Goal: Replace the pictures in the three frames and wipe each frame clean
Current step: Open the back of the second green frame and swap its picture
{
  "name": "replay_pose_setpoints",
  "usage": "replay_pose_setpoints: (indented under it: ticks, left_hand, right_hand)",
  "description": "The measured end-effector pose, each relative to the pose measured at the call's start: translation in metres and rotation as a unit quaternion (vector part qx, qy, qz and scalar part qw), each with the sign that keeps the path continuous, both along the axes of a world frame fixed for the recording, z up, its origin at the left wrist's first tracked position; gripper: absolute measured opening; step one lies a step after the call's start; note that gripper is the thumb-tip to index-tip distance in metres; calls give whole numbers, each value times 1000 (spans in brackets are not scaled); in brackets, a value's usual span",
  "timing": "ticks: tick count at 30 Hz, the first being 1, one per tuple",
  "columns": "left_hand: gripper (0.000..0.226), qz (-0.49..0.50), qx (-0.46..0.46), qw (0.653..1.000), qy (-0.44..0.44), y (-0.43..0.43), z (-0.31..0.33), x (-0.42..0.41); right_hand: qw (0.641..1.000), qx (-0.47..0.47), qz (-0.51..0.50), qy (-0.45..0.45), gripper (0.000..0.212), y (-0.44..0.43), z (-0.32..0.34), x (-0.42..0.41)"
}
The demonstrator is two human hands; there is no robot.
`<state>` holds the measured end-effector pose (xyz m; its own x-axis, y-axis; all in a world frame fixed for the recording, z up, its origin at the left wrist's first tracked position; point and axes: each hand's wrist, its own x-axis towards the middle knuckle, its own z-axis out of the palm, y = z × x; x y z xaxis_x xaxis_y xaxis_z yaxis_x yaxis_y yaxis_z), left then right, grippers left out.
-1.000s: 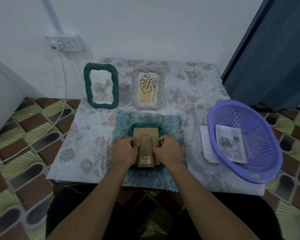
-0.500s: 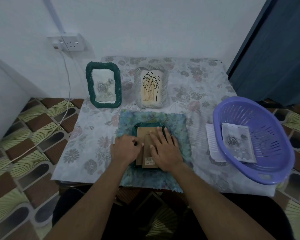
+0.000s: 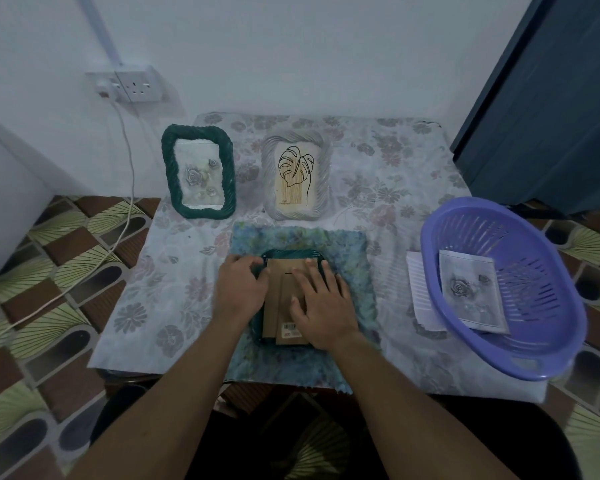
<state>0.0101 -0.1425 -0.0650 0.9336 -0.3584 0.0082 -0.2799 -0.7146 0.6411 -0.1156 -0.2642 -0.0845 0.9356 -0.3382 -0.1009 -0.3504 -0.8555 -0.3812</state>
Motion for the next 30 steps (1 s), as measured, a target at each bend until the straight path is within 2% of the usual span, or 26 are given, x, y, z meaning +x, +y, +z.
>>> replay_pose_setpoints:
  ticks: [3,14,23,30]
  left_hand:
    - [34,-27,-5,1000,12,-6,-1,4]
    - [21,-56,61,997,9,-12,-9,15]
    - [13,-114,20,993,-34,0,-13,18]
    - [20,-128,6,992,-8,8,-10,20]
  right_hand:
    - [1000,-2,-1,2,82,0,0,1]
    - [1000,-15,0,5,81,0,-1,1]
    - [1000,-20,1,-7,79,1,-1,0]
    - [1000,-23,-1,-5,79,1,-1,1]
